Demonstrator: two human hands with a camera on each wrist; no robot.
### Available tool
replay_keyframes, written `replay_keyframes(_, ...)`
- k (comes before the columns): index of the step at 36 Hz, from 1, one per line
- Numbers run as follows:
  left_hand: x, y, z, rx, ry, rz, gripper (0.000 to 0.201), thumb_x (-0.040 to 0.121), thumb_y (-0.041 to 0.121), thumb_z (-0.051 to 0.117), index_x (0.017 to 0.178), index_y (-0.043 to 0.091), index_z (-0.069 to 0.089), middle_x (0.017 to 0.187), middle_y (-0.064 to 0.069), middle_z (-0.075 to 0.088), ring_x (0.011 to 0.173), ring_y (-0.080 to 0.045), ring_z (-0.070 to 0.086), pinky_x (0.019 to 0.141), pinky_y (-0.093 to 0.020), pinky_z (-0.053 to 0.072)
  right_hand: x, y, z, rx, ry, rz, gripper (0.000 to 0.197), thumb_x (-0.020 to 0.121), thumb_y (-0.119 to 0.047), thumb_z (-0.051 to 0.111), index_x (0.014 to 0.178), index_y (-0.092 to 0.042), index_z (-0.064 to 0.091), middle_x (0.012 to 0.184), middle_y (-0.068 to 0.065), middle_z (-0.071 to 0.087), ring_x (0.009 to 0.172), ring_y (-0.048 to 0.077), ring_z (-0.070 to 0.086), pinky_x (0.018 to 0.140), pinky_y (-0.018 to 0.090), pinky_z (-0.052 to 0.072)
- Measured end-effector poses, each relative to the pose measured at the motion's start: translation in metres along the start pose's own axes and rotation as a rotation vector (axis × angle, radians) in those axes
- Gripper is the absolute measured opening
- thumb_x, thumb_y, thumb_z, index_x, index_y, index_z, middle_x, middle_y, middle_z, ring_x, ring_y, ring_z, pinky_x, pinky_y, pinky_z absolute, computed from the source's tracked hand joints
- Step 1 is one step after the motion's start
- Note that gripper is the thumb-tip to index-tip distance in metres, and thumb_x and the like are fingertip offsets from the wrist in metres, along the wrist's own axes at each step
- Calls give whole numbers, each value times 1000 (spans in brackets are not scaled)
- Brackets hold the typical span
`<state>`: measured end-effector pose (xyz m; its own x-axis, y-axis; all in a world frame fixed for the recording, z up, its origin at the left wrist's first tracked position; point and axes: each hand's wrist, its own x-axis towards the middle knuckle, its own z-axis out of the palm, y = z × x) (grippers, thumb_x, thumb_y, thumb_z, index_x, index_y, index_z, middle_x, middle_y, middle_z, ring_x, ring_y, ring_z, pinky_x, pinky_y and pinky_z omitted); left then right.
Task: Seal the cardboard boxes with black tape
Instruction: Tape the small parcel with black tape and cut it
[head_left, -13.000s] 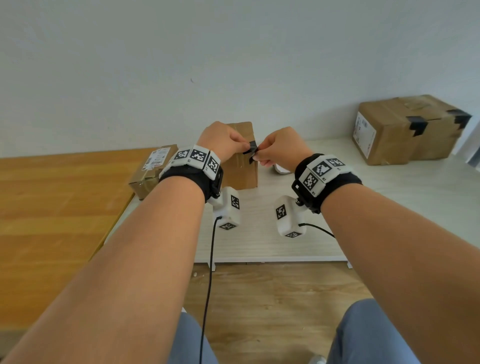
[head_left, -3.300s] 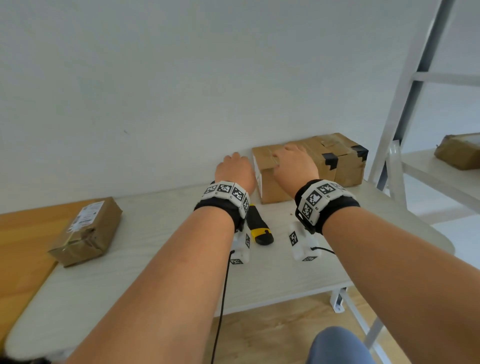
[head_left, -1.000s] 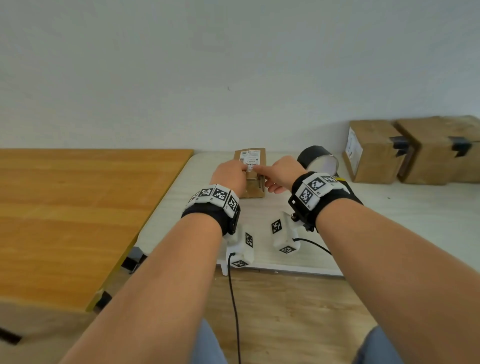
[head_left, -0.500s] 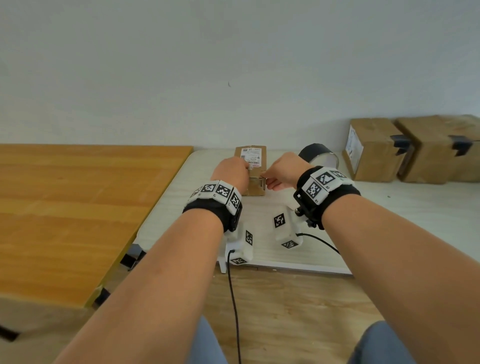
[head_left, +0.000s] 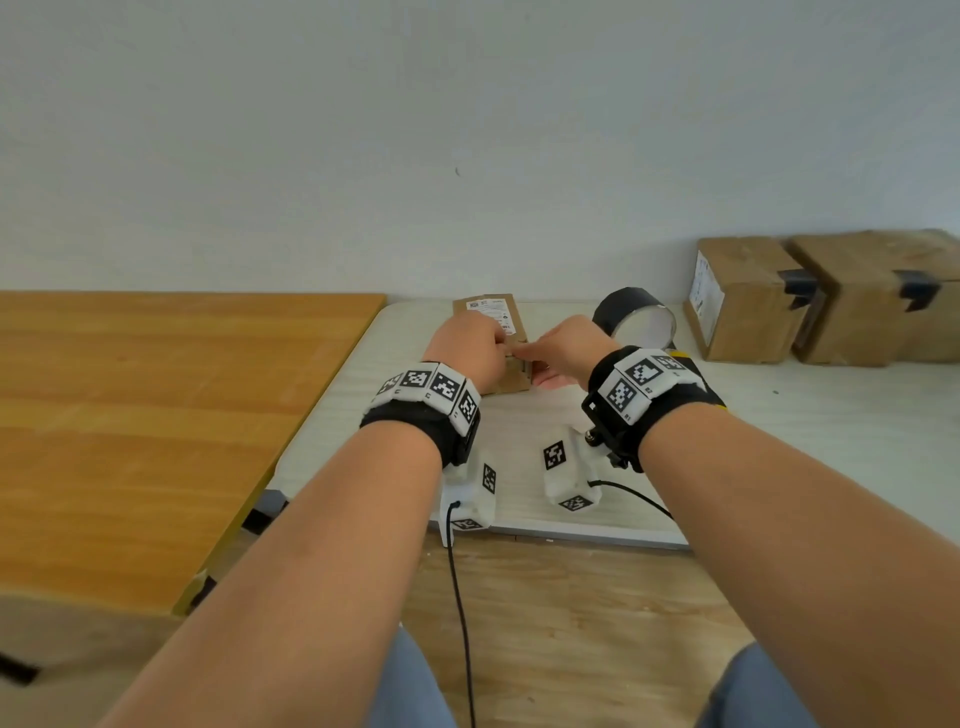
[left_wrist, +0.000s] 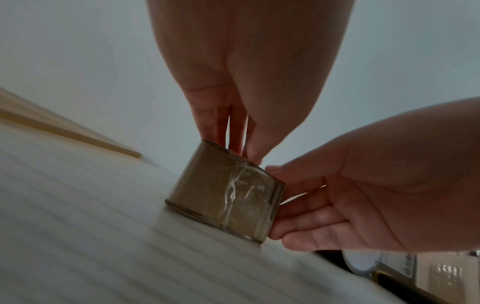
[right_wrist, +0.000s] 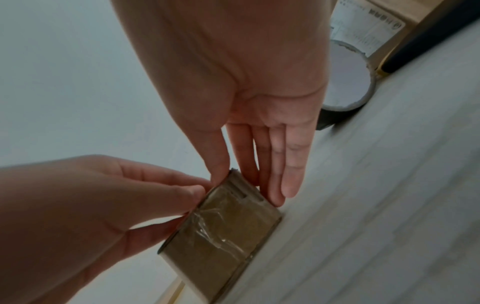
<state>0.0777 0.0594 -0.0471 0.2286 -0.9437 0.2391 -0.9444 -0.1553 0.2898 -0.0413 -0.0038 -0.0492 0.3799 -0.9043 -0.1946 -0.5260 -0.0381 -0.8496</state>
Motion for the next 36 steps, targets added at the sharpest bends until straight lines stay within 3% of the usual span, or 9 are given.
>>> replay_keyframes(5, -2, -1, -4, -21, 2, -3, 26, 92, 16, 50, 102, 10, 73, 105, -9, 69, 97, -24, 62, 84, -32, 49, 3, -3, 0, 83, -67, 64, 26, 88, -24, 68, 74, -2, 63, 103, 19, 71, 95, 28, 69, 93, 38, 54)
replay_keyframes(7, -1, -1, -4, -27, 4, -4, 26, 92, 17, 50, 101, 9, 73, 105, -10, 70, 98, -24, 62, 86, -34, 50, 4, -3, -2, 132, -60, 73, 14, 87, -15, 66, 88, -1, 65, 98, 16, 71, 85, 25, 68, 89, 37, 55)
replay_keyframes(9, 0, -1, -4, -35, 3, -2, 26, 93, 17, 50, 104, 9, 72, 108, -10, 69, 101, -25, 62, 88, -33, 49, 6, -1, -5, 169, -48, 88, 25, 85, -9, 65, 108, 2, 63, 85, 10, 67, 76, 21, 65, 84, 35, 57)
replay_keyframes(14, 4, -1, -3, -41, -13, 22, 29, 95, 18, 49, 116, 15, 69, 120, -6, 66, 111, -23, 59, 93, -30, 44, 5, -2, -7, 162, -60, 104, 28, 87, -9, 63, 113, 3, 62, 79, 8, 65, 71, 20, 66, 70, 31, 57)
replay_keyframes(19, 11, -4, 0, -45, -29, 15, 29, 96, 19, 48, 117, 19, 68, 122, -5, 65, 112, -22, 58, 92, -28, 43, 7, -9, -4, 64, -75, 112, 20, 95, -13, 54, 96, 4, 65, 82, 10, 67, 98, 30, 68, 95, 40, 52)
replay_keyframes(22, 13, -5, 1, -35, -44, 14, 29, 96, 18, 48, 112, 18, 71, 117, -6, 67, 107, -23, 60, 87, -27, 43, 15, -8, -1, 52, -48, 119, 23, 95, -14, 55, 76, -2, 61, 88, 13, 68, 90, 26, 67, 94, 39, 54)
replay_keyframes(28, 18, -4, 0, 9, -60, 9, 29, 96, 12, 45, 111, 10, 70, 115, -12, 66, 106, -27, 60, 91, -33, 46, 25, -3, 0, 28, 22, 100, 20, 92, -13, 57, 75, -4, 62, 85, 12, 68, 66, 18, 65, 72, 30, 56)
replay_keyframes(32, 18, -2, -1, 48, -61, 6, 29, 95, 9, 45, 109, 10, 70, 113, -11, 67, 104, -27, 61, 89, -32, 46, 18, -1, -16, 8, 112, -64, 24, 89, -8, 56, 108, 2, 67, 104, 17, 70, 77, 20, 65, 71, 29, 55)
replay_keyframes(36, 18, 7, -3, 98, -69, -23, 33, 91, 5, 44, 114, 10, 67, 116, -11, 65, 105, -26, 60, 86, -29, 45, 10, -8, -40, -50, 233, -175, 24, 88, -11, 55, 105, -5, 70, 104, 15, 71, 98, 30, 67, 86, 38, 56)
